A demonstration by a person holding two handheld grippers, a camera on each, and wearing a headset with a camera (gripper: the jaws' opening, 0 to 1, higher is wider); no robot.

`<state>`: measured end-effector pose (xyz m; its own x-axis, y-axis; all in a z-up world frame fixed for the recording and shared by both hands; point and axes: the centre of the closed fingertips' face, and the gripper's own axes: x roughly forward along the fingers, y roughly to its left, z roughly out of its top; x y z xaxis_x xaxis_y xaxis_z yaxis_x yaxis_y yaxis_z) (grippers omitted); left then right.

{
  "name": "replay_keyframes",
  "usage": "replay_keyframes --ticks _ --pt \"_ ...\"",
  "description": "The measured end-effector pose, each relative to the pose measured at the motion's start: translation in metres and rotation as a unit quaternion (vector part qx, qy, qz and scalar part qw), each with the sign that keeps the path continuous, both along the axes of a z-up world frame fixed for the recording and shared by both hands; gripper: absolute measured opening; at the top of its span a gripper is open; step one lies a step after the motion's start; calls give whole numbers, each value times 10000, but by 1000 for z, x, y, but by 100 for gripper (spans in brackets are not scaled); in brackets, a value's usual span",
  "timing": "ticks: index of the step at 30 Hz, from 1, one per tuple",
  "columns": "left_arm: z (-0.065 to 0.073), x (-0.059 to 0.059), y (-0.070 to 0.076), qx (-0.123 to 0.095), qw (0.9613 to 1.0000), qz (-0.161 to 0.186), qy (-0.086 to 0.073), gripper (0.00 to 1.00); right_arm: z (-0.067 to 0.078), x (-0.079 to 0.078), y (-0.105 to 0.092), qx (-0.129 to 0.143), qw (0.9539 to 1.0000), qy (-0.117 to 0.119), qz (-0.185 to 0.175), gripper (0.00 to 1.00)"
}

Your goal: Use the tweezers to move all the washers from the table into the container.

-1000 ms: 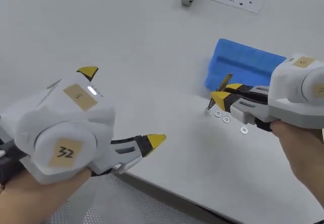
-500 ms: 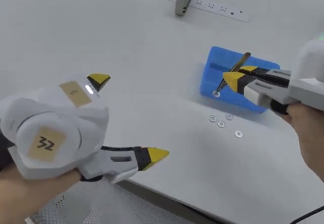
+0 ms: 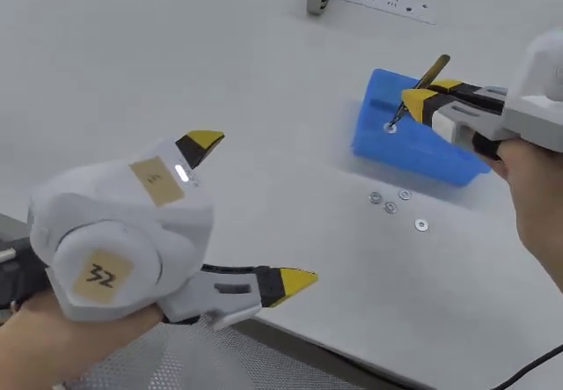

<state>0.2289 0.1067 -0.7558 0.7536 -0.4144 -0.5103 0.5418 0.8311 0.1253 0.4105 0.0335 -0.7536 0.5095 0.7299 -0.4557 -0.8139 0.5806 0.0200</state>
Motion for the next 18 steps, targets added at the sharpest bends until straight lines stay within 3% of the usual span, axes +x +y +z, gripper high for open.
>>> replay_keyframes --ticks 5,12,18 --pt "-1 1 0 89 10000 -28 -34 99 -10 8 2 -57 10000 -8 -50 3" --pt "-5 0 0 364 9992 -104 -104 99 -26 12 6 21 9997 181 -136 3" --pt "-6 0 1 399 9991 -129 -117 99 -36 11 9 -51 9996 215 -154 3"
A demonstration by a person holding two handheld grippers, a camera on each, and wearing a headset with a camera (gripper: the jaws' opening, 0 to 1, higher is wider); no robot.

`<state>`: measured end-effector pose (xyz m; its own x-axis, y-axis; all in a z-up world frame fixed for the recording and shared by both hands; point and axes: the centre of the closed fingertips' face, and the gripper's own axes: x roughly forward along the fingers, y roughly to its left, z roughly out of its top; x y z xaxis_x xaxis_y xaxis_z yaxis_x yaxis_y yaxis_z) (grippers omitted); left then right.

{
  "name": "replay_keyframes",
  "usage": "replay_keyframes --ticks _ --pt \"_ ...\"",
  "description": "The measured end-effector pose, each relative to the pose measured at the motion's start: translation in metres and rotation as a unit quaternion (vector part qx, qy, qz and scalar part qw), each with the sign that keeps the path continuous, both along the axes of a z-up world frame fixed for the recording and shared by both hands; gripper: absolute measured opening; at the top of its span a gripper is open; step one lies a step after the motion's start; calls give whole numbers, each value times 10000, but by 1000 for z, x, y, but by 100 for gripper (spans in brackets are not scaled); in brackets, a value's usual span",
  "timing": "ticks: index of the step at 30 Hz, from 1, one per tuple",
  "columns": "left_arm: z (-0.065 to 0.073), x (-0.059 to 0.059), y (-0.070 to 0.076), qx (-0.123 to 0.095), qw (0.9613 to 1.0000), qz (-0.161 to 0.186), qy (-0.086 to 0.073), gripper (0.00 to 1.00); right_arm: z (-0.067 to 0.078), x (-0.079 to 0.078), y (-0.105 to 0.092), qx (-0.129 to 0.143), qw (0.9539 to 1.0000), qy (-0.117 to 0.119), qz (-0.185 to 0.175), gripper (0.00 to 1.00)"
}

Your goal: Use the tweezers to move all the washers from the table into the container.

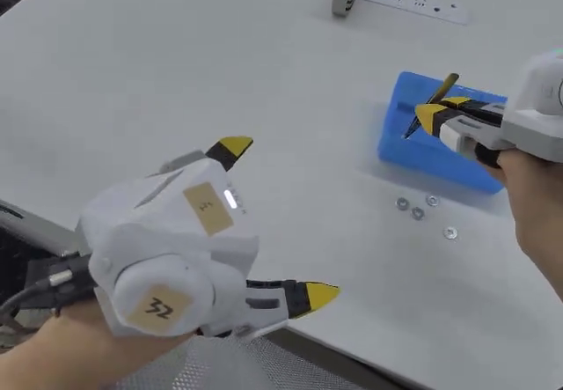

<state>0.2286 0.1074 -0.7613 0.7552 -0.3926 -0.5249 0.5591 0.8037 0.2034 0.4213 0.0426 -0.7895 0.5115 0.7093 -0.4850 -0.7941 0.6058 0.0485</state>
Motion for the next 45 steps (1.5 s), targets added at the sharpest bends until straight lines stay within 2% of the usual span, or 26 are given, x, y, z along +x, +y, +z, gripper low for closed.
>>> replay_keyframes --ticks 8,13,18,22,24,27,30,36,41,45 --pt "-2 0 2 69 10000 -3 -3 99 -10 1 -2 -108 9999 -5 22 3" --pt "-5 0 2 145 9999 -20 32 99 -11 -2 -1 -109 9999 69 16 4" --pt "-6 -1 2 213 9998 -35 28 99 -11 -2 0 -130 9999 25 21 4" --pt "-7 -1 1 224 9997 -58 38 99 -4 -3 2 -53 10000 -2 22 4" --pt "-7 -1 1 215 9997 -69 44 99 5 -3 -1 -11 10000 -26 -9 4" --pt "-4 -2 -2 133 9999 -107 4 99 18 -7 -3 219 9998 -7 -27 4" --pt "-4 -2 -1 157 9998 -96 5 99 29 -11 -7 340 9994 -30 -25 4" --pt "-3 -2 -2 154 9998 -106 -15 99 48 -26 -11 410 9990 -172 80 4" --pt "-4 -2 -2 169 9998 -113 -8 99 51 -42 -15 359 9990 -193 200 4" --pt "-4 -2 -1 213 9997 -86 -12 99 45 -56 -20 315 9992 -124 214 4"
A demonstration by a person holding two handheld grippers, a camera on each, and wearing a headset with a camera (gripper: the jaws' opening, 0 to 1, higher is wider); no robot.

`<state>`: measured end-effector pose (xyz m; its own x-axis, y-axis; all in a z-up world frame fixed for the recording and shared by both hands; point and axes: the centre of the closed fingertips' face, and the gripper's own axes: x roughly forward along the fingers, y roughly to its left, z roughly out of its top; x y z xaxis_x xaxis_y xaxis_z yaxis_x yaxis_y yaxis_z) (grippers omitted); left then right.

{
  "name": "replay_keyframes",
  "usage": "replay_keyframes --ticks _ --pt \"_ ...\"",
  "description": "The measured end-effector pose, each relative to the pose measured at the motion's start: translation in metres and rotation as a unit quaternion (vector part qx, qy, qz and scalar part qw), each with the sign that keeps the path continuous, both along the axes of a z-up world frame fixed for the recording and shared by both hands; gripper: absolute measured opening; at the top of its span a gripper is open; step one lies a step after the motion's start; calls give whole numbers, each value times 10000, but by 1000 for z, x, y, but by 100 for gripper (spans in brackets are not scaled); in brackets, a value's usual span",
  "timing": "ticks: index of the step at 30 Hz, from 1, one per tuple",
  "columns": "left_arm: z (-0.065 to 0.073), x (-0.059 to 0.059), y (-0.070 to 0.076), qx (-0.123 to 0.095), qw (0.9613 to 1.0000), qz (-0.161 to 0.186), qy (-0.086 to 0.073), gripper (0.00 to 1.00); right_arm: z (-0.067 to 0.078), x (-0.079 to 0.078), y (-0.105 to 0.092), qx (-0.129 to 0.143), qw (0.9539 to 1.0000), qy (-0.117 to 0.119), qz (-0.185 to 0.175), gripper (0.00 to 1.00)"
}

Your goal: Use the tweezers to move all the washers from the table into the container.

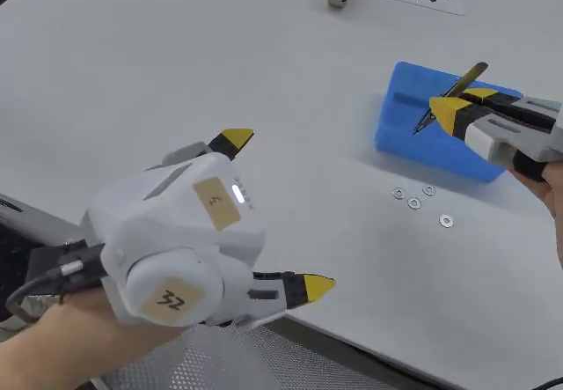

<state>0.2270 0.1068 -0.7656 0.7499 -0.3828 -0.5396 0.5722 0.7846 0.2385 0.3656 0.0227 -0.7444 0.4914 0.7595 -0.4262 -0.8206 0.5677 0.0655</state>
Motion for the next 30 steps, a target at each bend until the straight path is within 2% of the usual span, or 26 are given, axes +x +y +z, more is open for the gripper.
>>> replay_keyframes --ticks 7,15,26,30 --pt "-1 0 0 -2 10000 10 28 99 -15 -16 -4 -17 9996 264 -37 4" --pt "-2 0 0 -58 9999 26 92 99 -41 -30 -4 -318 9986 420 38 4" --pt "-2 -1 0 -33 9999 13 100 99 -52 -27 -1 -460 9980 427 82 4" --pt "-2 -1 0 9 10000 -5 91 99 -60 -26 -2 -412 9975 571 33 4"
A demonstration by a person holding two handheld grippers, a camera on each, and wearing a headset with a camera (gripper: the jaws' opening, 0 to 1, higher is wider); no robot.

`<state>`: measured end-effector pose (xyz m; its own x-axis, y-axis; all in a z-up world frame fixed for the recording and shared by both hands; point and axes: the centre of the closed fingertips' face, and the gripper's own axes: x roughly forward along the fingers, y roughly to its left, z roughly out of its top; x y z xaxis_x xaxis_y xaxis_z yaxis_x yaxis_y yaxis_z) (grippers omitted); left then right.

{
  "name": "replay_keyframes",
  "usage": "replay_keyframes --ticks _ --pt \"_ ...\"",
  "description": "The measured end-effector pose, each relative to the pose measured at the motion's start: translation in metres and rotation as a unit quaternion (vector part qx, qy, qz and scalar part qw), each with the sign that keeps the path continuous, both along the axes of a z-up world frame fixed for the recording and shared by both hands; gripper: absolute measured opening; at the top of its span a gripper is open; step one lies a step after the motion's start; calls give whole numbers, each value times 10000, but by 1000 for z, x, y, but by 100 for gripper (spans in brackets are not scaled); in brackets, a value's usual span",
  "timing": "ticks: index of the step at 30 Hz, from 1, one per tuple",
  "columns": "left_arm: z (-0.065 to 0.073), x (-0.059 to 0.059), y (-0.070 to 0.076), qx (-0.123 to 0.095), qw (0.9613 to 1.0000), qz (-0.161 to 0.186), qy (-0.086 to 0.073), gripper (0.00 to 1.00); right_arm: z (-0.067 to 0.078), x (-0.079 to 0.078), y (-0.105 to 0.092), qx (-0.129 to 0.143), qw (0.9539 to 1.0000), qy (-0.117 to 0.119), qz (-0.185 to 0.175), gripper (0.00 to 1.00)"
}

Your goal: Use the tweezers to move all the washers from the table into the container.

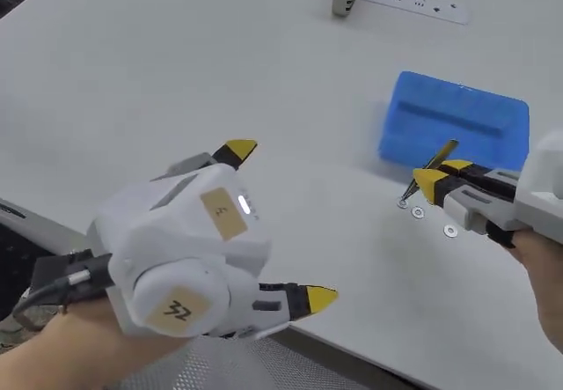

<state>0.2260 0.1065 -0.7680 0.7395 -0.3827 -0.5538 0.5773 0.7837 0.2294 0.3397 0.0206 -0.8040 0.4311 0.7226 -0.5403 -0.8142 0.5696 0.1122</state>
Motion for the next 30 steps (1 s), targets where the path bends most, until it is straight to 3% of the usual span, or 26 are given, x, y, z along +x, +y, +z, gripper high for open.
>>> replay_keyframes --ticks 9,30 --pt "-2 -1 0 61 10000 -9 21 99 0 -1 -2 -192 9995 -225 103 4" --pt "-5 -1 1 106 9999 -28 66 99 4 1 -3 -91 9999 -92 -27 3"
